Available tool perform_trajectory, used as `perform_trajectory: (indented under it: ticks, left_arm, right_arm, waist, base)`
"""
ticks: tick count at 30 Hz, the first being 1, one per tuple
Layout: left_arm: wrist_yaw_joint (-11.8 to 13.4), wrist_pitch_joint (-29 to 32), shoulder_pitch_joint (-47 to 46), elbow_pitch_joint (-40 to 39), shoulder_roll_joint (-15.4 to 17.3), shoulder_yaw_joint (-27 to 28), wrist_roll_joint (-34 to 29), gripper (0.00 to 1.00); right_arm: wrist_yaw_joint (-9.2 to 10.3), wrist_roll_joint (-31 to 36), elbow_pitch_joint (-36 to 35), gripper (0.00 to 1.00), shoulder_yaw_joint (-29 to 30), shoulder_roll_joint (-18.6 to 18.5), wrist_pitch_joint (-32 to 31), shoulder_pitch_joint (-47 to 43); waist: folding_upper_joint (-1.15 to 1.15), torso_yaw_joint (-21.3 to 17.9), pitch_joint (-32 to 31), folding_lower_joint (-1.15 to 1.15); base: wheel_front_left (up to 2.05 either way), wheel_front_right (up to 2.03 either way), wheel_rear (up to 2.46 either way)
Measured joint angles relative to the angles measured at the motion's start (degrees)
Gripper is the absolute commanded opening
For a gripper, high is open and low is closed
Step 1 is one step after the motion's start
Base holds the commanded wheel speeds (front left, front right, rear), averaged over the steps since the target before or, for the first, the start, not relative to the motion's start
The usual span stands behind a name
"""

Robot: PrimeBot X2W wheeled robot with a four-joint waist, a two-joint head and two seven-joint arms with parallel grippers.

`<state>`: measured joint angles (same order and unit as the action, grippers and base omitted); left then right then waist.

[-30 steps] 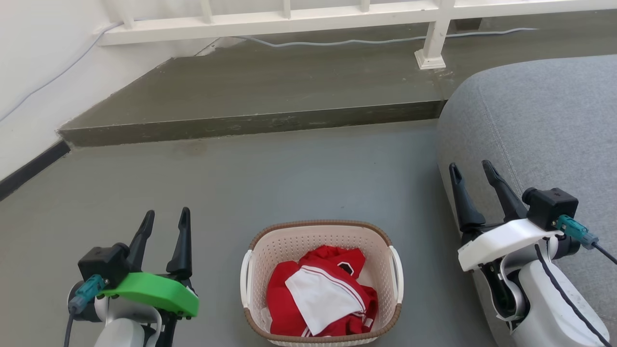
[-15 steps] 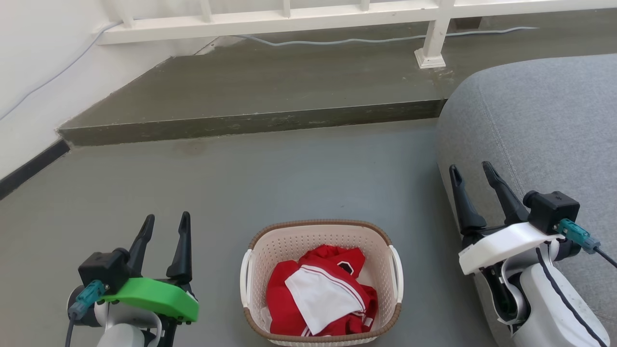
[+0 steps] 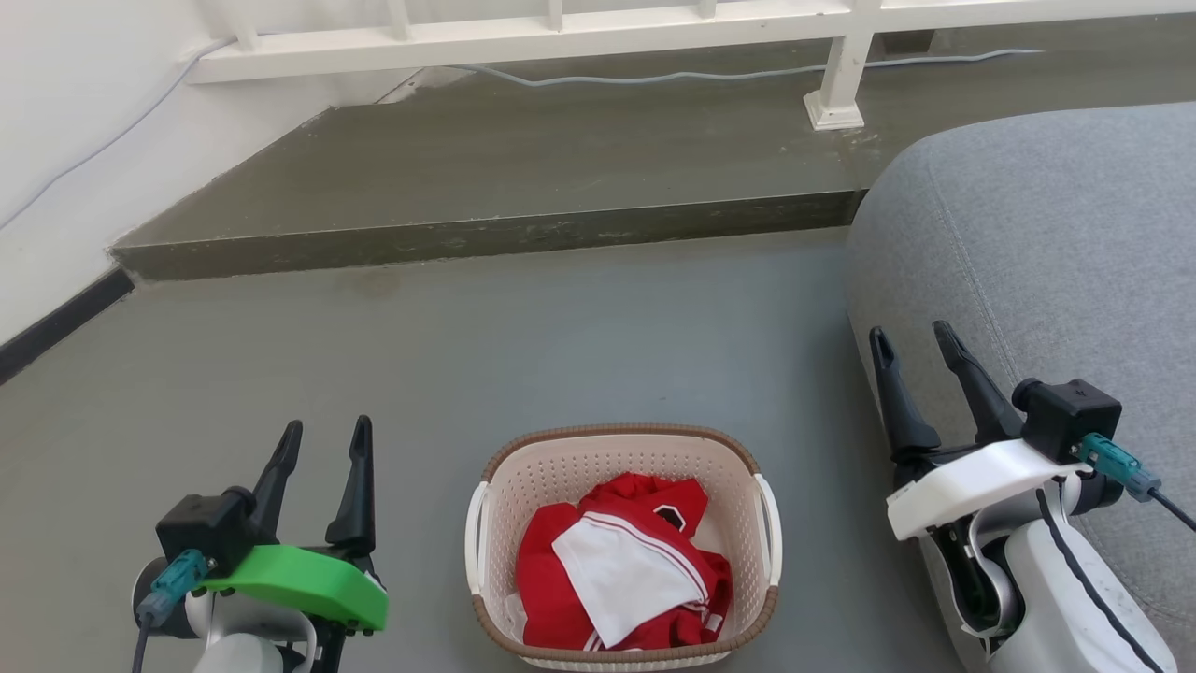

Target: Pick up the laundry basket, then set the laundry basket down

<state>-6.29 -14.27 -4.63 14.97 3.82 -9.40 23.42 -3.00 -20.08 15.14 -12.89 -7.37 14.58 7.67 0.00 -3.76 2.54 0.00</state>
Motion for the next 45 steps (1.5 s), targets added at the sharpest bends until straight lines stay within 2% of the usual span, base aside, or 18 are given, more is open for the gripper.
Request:
perform_trajectory:
  ticks: [14,15,24,45]
  left_arm:
    - [-0.5,0.0,0.2,0.0,-0.7,0.2,-0.1,1.0]
    - [-0.5,0.0,0.2,0.0,-0.7,0.2,-0.1,0.0]
    - [-0.5,0.4,2.0,3.1,-1.3,-0.1,0.7,0.0]
    - [-0.5,4.7,2.0,3.0,-1.3,2.6,16.2,0.0]
  right_arm:
    - [-0.92,1.0,0.0,1.0,1.2,0.4,0.0,0.0]
    - [-1.02,1.0,0.0,0.0,1.2,0.4,0.0,-0.1]
    - [-1.0,0.0,3.0,0.0,1.2,1.8,-0.3,-3.2]
    - [-1.22,-16.4,2.9,0.0,5.5,2.1,-5.1,-3.2]
  waist:
    - [0.0,0.1,-0.2,0.0]
    - [0.0,0.1,-0.2,0.0]
    - [0.0,0.2,-0.2,0.0]
    - [0.0,1.1,-0.8,0.0]
  base:
    - [0.0,0.0,0.0]
    - [0.0,0.0,0.0]
    - [0.0,0.0,0.0]
    - [0.0,0.0,0.0]
